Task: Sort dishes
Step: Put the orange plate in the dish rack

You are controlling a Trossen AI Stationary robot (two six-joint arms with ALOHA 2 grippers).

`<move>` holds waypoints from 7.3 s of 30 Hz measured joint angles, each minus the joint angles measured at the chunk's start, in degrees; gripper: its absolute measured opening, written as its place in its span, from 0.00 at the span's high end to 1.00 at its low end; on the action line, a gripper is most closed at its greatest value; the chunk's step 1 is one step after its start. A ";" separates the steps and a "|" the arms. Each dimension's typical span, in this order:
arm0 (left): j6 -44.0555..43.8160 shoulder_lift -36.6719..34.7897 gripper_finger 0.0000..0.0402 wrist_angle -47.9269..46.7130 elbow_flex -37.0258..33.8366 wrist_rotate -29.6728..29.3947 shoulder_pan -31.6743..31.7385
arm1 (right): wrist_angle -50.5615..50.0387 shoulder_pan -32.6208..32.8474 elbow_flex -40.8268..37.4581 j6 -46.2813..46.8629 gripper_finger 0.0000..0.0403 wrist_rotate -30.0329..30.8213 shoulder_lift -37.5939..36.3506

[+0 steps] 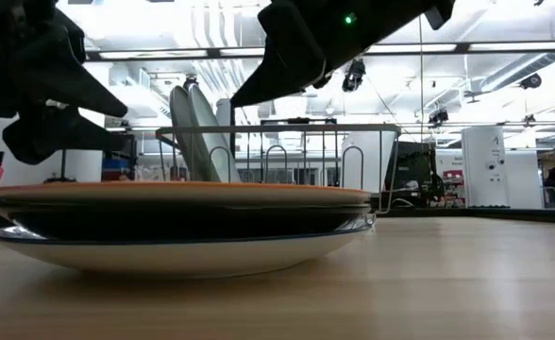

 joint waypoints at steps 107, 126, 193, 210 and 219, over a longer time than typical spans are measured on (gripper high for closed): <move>-17.46 0.93 0.42 -47.08 28.29 3.31 3.15 | 17.75 -1.95 -16.76 15.43 0.97 -7.60 -2.43; -4.27 -5.76 0.42 -3.61 2.79 5.56 3.19 | 23.54 -1.79 -16.79 4.69 0.97 -4.88 -2.49; 32.24 8.90 0.62 -16.08 33.05 -11.25 2.67 | -7.54 -4.13 -11.25 0.13 0.97 -23.67 -23.42; 41.15 -0.53 0.45 -29.41 32.92 -18.31 2.71 | -48.67 -13.35 14.87 -24.31 0.98 -19.27 -28.24; 40.68 -7.20 0.45 -40.59 32.81 -23.65 2.89 | -50.83 -28.64 23.57 -58.80 0.98 -27.04 -24.22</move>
